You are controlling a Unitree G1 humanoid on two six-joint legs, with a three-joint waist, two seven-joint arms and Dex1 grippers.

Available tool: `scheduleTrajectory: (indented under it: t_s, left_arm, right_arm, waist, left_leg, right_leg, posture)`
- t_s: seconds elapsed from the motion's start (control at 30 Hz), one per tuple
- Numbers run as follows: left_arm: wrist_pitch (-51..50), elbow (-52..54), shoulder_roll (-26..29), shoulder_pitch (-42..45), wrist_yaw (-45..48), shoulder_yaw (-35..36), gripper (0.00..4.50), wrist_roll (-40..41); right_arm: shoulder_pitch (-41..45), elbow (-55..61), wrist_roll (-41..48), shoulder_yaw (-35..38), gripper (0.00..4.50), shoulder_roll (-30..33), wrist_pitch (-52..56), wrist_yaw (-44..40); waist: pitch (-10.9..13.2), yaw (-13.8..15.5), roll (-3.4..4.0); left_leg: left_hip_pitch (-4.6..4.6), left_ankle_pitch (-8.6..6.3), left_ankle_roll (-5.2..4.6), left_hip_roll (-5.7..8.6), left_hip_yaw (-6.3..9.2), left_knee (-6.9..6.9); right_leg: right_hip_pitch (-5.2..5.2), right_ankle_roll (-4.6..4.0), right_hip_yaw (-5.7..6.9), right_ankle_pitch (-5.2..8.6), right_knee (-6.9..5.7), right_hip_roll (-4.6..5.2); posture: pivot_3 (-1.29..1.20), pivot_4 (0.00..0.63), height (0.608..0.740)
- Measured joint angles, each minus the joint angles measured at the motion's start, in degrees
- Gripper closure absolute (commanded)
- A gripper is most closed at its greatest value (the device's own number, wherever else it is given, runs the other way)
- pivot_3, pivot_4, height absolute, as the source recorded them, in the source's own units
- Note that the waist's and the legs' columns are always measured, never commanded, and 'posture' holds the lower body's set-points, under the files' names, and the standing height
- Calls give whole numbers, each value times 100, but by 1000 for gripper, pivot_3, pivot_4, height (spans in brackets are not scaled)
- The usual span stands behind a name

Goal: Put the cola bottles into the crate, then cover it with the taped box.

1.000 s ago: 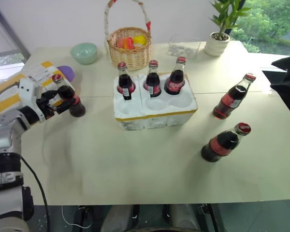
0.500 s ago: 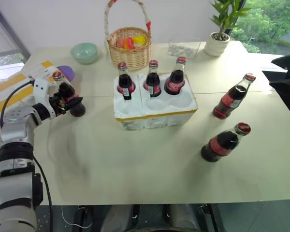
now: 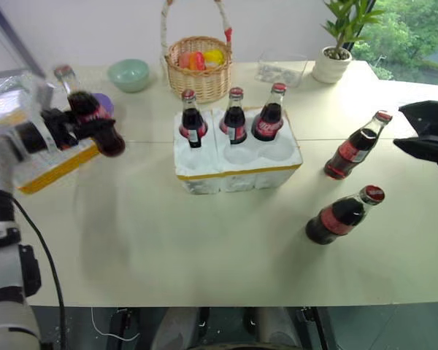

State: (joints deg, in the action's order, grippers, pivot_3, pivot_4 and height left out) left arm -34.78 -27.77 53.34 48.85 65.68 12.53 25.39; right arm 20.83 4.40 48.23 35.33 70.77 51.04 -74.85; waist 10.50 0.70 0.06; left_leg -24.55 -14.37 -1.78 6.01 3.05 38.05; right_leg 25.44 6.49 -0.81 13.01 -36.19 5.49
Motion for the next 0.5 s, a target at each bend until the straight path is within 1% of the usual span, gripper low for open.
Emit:
scheduleTrajectory:
  t_s: [0.1,0.2,0.27,0.37,0.5]
  left_arm:
    - [-704,563,245,290,407,-38,1736,353]
    - [-1141,1103,237,448,660,-126,1736,675]
    - [-1345,1398,80,534,731,-283,1736,832]
    - [-1361,1710,-289,537,766,-586,1736,906]
    - [-1168,1724,-800,539,718,-976,1736,833]
  right_arm:
    - [-202,214,52,177,0,-114,38,100]
    - [-326,319,72,198,0,-230,39,188]
    - [-365,324,83,198,0,-256,30,244]
    - [-365,329,95,197,0,-283,-12,318]
    - [-365,334,147,197,0,-289,-29,384]
  waist:
    - [0,1,-1]
    - [0,0,0]
    - [0,4,0]
    - [-1,-2,0]
    - [0,-1,0]
  left_leg:
    - [3,0,0,1,0,0]
    - [6,2,1,0,0,0]
    - [6,3,1,0,0,2]
    - [8,5,5,0,0,3]
    - [7,8,8,-1,0,3]
  right_leg:
    - [-3,0,0,0,0,0]
    - [-5,0,0,0,-1,0]
    - [-7,0,1,0,-2,-1]
    - [-8,0,0,0,-2,-2]
    - [-6,0,0,0,-3,-3]
  posture:
    - [0,150,738]
    - [0,150,738]
    - [0,150,738]
    - [0,150,738]
    - [0,150,738]
